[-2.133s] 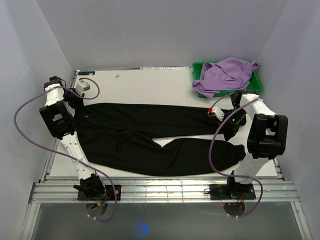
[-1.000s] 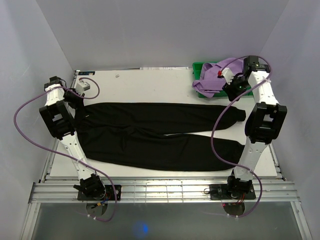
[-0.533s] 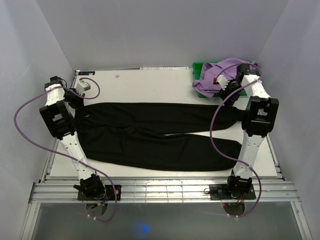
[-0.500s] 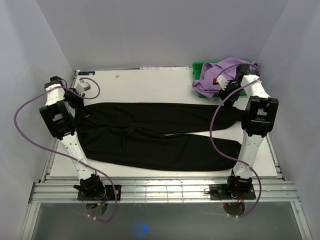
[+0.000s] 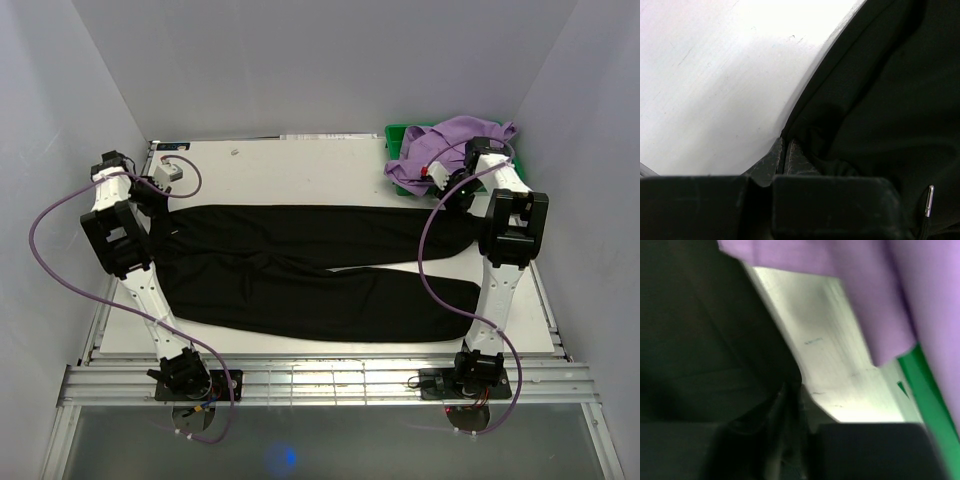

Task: Fold and stack the trousers
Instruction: Fold the trousers

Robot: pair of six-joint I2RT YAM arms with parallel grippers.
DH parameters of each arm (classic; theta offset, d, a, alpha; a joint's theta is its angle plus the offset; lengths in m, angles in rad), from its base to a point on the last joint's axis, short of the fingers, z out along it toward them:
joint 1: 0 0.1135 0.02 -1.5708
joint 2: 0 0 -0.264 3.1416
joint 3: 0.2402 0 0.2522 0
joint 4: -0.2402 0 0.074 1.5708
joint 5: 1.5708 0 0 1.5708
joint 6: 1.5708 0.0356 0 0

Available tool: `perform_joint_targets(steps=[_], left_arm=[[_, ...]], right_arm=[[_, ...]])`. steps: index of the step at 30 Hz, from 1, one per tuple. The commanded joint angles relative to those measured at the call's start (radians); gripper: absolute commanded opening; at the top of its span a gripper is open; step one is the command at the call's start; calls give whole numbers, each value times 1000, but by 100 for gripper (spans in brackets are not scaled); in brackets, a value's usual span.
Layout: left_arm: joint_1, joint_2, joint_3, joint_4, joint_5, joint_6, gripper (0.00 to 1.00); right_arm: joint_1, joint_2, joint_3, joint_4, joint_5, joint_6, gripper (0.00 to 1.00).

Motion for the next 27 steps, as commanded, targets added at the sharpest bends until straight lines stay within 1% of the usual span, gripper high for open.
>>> perform_joint_targets(steps=[1,2,4,6,7,12,13,16,19,20,22,23,25,26,27], left_arm=[[-16,-6,23,-16,-2,0,0],[-16,-9,31,-13,4,-5,0],[-14,-23,40,7,12,-26,0],[-11,-44,30,56,27,-39,0],[-11,-73,20,108,32,-57,0],[14,-191,-111,299,81,-109,0],[18,-211,-131,351,87,-112,0],[27,-283,-191,421,113,-118,0],[38,-349,-245,441,153,-109,0],[41,-368,-259,441,164,-99,0],[61,-432,-311,447,214,-100,0],[69,-458,-335,446,242,-80,0],[93,-552,-446,447,285,-22,0],[105,-584,-490,450,298,9,0],[124,-648,-582,441,318,79,0]], right_arm=[[2,-18,18,-58,8,-87,10],[-3,-42,14,-60,8,-90,8],[-11,-68,11,-57,5,-90,8],[-21,-100,20,-57,8,-82,8],[-27,-113,35,-57,8,-78,8],[-77,-215,38,-61,-21,-56,8],[-83,-237,28,-64,-31,-58,8],[-98,-324,-35,-74,-46,-64,8],[-109,-416,-124,-80,-60,-73,8],[-116,-471,-152,-78,-67,-79,8],[-126,-530,-245,-68,-77,-96,8],[-138,-591,-281,-66,-80,-113,8],[-152,-658,-403,-63,-77,-152,8],[-165,-735,-451,-60,-75,-203,8],[-173,-772,-547,-54,-72,-231,8]])
